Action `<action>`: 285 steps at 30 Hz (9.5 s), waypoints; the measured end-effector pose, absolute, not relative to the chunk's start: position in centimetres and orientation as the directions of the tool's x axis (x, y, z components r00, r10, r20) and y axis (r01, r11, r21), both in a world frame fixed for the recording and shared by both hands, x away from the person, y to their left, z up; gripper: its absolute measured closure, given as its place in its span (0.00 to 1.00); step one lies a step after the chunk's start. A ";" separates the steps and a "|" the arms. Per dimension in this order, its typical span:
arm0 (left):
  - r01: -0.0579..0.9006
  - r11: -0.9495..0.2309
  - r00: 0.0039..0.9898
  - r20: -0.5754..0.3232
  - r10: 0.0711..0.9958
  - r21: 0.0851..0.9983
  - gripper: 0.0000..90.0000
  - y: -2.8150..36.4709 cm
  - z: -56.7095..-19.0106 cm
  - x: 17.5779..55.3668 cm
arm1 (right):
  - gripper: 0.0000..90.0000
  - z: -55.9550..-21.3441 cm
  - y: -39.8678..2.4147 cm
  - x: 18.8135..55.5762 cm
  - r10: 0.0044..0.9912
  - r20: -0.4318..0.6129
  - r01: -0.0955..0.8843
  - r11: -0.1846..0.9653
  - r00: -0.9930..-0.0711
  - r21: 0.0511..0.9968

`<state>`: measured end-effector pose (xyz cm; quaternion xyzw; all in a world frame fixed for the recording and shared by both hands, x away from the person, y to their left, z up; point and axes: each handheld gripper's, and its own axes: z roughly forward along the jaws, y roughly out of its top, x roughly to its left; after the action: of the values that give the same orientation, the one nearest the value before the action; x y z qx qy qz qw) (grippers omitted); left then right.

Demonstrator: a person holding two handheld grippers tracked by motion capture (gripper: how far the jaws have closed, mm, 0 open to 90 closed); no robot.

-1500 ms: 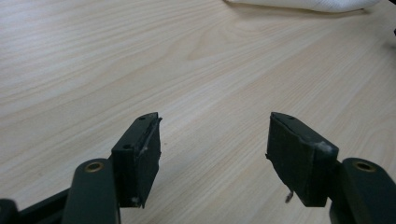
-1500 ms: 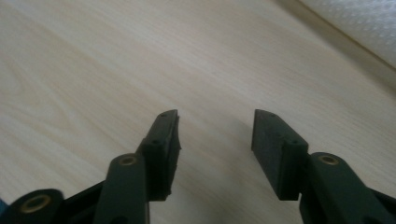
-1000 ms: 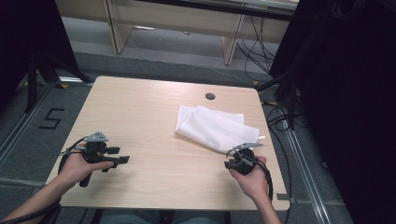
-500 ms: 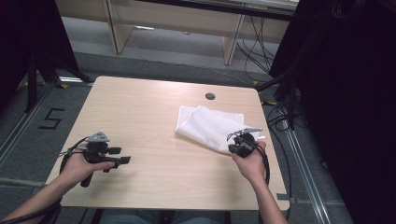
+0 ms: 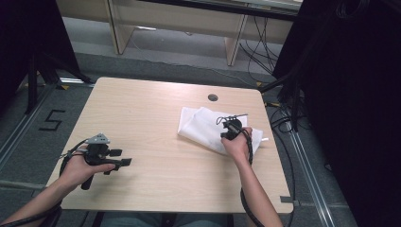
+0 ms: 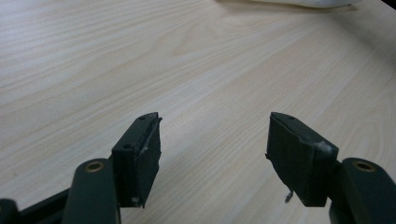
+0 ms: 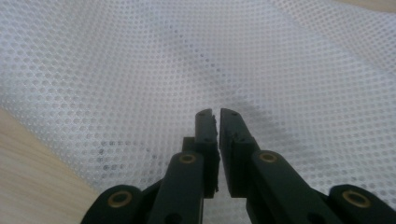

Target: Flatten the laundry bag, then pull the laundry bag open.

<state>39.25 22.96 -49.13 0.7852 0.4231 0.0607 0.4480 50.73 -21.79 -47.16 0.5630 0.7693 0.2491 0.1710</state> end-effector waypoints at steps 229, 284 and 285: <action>0.525 -0.485 0.794 -0.198 0.574 0.699 0.66 15.3 -48.9 39.2 | 0.68 -45.5 -21.3 39.0 0.817 0.127 0.710 0.400 -0.563 0.580; 0.423 -0.530 0.880 -0.192 0.435 0.735 0.50 9.6 -47.7 37.9 | 1.00 -47.7 -19.6 36.2 0.693 0.175 0.708 0.638 -0.700 0.302; 0.416 -0.538 0.884 -0.188 0.427 0.733 0.51 9.1 -47.6 37.8 | 1.00 -47.8 -19.6 36.2 0.700 0.176 0.715 0.633 -0.692 0.296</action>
<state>37.83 9.12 -47.65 0.8769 0.2404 0.0067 0.4161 36.21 -19.56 -47.77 0.3916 0.9034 0.1733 -0.0223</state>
